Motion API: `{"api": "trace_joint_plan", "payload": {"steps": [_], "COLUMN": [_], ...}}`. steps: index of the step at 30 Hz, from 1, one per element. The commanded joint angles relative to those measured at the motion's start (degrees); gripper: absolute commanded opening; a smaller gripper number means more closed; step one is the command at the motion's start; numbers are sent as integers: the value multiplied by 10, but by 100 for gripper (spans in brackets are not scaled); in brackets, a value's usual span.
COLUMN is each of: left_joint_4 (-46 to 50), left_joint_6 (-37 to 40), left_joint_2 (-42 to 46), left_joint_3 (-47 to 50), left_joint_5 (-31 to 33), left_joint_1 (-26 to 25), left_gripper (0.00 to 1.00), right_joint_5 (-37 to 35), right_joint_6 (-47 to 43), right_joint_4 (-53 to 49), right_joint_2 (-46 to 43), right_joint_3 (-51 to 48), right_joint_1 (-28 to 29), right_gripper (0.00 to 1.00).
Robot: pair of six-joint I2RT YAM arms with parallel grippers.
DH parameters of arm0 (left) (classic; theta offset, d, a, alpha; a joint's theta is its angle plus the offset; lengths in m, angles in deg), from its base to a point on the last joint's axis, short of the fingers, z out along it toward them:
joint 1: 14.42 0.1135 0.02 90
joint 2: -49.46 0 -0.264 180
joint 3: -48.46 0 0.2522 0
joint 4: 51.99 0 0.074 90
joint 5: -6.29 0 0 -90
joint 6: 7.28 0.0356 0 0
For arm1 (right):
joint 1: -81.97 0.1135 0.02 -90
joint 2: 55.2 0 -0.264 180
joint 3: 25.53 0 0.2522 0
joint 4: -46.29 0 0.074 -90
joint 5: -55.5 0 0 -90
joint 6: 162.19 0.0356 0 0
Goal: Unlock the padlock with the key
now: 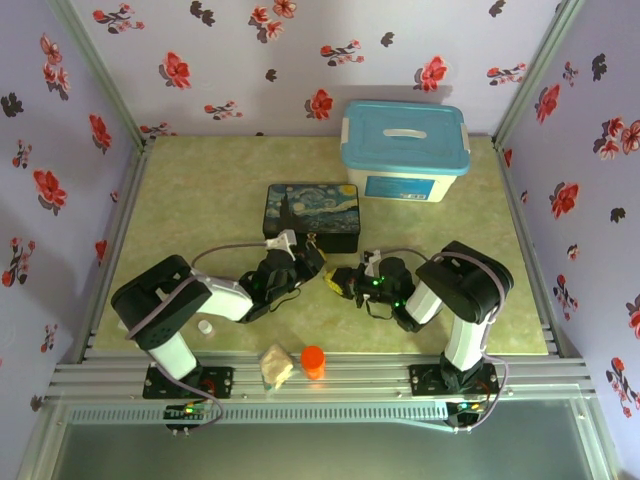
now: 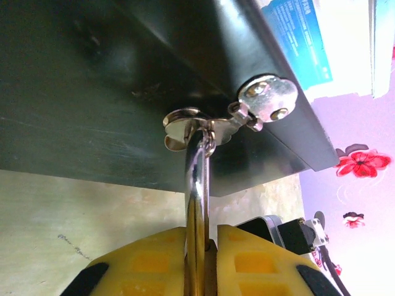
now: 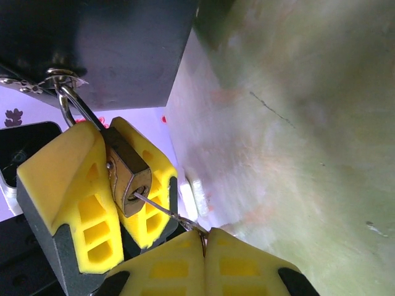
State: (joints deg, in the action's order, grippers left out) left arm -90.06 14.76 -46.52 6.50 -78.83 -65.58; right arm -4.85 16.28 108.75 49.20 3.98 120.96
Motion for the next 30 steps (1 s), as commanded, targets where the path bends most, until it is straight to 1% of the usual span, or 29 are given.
{"api": "trace_joint_plan", "payload": {"steps": [1,13,19,27,30], "left_joint_4": [-14,-49,-50,-40,-44], "left_joint_6": [32,18,13,20,21], "left_joint_2": [-14,-27,-20,-29,-33], "left_joint_3": [4,8,7,1,2], "left_joint_5": [-21,-35,-38,-38,-41], "left_joint_1": [-10,-11,-11,-12,-11], "left_gripper": [0,0,0,0,0], "right_joint_5": [12,19,27,28,29], "right_joint_6": [7,1,1,0,0], "right_joint_4": [32,32,32,32,32], "right_joint_2": [0,14,17,-3,6], "right_joint_3": [19,20,33,28,30], "right_joint_1": [-6,-22,-24,-24,-25], "right_gripper": [0,0,0,0,0]}}
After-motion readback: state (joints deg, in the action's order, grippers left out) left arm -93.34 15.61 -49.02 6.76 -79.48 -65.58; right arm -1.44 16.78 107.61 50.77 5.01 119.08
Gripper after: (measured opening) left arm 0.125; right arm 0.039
